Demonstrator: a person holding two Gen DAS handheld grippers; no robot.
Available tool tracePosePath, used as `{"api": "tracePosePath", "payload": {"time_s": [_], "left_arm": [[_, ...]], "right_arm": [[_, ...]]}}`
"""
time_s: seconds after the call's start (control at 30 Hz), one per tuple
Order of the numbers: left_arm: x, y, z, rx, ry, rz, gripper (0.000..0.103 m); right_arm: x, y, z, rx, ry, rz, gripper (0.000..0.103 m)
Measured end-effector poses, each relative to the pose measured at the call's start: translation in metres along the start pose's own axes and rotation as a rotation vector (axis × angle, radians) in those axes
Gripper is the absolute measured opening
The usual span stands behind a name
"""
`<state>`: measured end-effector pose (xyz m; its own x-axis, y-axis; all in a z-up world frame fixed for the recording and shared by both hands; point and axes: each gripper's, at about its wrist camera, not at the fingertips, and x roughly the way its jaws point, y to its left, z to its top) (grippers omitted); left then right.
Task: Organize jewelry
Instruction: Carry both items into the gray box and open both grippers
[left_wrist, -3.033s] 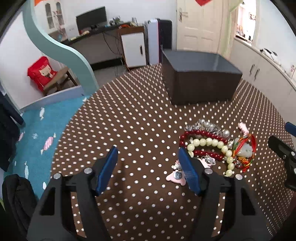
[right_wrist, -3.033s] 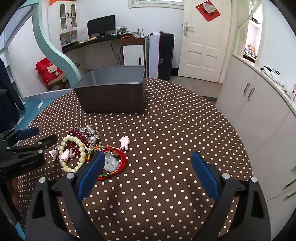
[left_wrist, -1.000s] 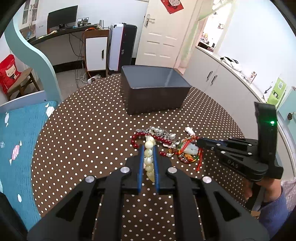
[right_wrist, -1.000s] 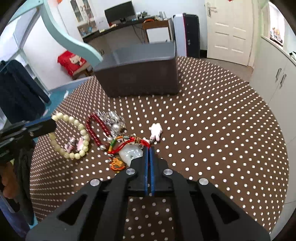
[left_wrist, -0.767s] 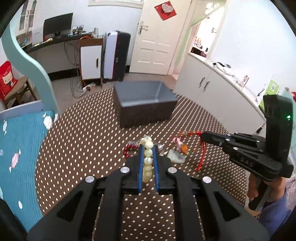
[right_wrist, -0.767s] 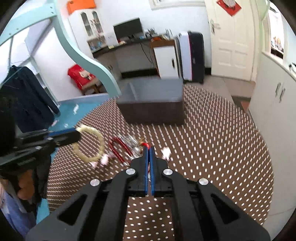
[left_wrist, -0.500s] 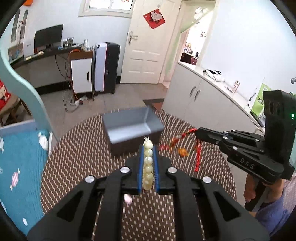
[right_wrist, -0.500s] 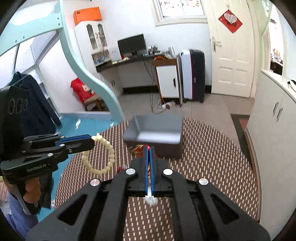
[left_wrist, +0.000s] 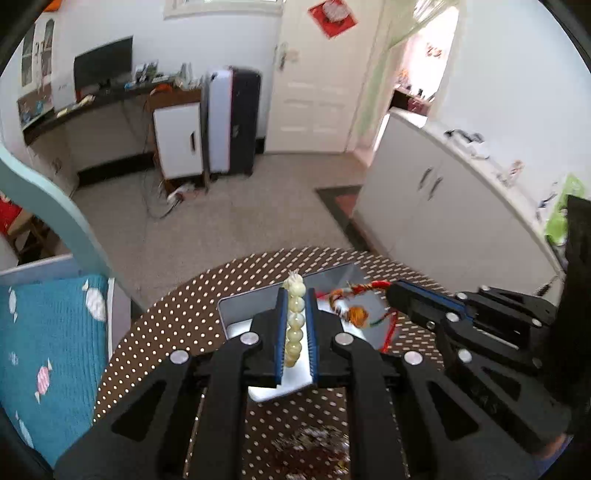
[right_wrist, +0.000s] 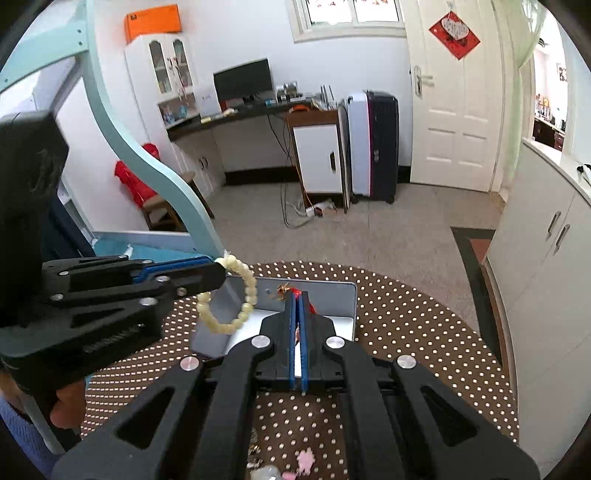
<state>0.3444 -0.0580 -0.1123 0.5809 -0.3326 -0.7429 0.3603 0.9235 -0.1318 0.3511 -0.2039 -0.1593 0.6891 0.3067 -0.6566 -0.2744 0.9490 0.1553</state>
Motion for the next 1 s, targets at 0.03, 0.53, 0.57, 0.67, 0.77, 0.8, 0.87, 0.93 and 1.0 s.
{"api": "tracePosePath", "payload": {"time_s": [0.03,0.53,0.57,0.67,0.77,0.8,0.87,0.93,1.0], "left_arm": [[0.009,0.001,0.0,-0.002,0.016,-0.003,0.01],[0.046,0.015,-0.026,-0.034,0.072,0.03,0.052],[0.043,0.015,-0.026,-0.033,0.066,0.027,0.053],[0.029,0.015,-0.03,-0.035,0.044,0.036,0.057],[0.0,0.017,-0.041,-0.041,-0.012,0.054,0.072],[-0.01,0.017,-0.045,-0.038,-0.033,0.067,0.073],[-0.032,0.018,-0.056,-0.035,-0.075,0.094,0.082],[-0.052,0.017,-0.07,-0.03,-0.113,0.119,0.087],[-0.069,0.018,-0.087,-0.023,-0.14,0.169,0.087]], "right_arm": [[0.007,-0.001,-0.001,0.004,0.014,0.002,0.001],[0.037,-0.007,-0.01,0.042,0.096,0.018,0.006],[0.036,-0.008,-0.011,0.046,0.094,0.017,0.009],[0.024,-0.012,-0.013,0.057,0.076,0.015,0.039],[0.002,-0.011,-0.015,0.047,0.037,0.005,0.044],[-0.005,-0.01,-0.016,0.037,0.025,0.0,0.045],[-0.021,-0.006,-0.021,0.016,-0.001,-0.012,0.051],[-0.037,-0.003,-0.028,0.002,-0.021,-0.017,0.053],[-0.053,0.001,-0.039,-0.006,-0.041,-0.027,0.055]]}}
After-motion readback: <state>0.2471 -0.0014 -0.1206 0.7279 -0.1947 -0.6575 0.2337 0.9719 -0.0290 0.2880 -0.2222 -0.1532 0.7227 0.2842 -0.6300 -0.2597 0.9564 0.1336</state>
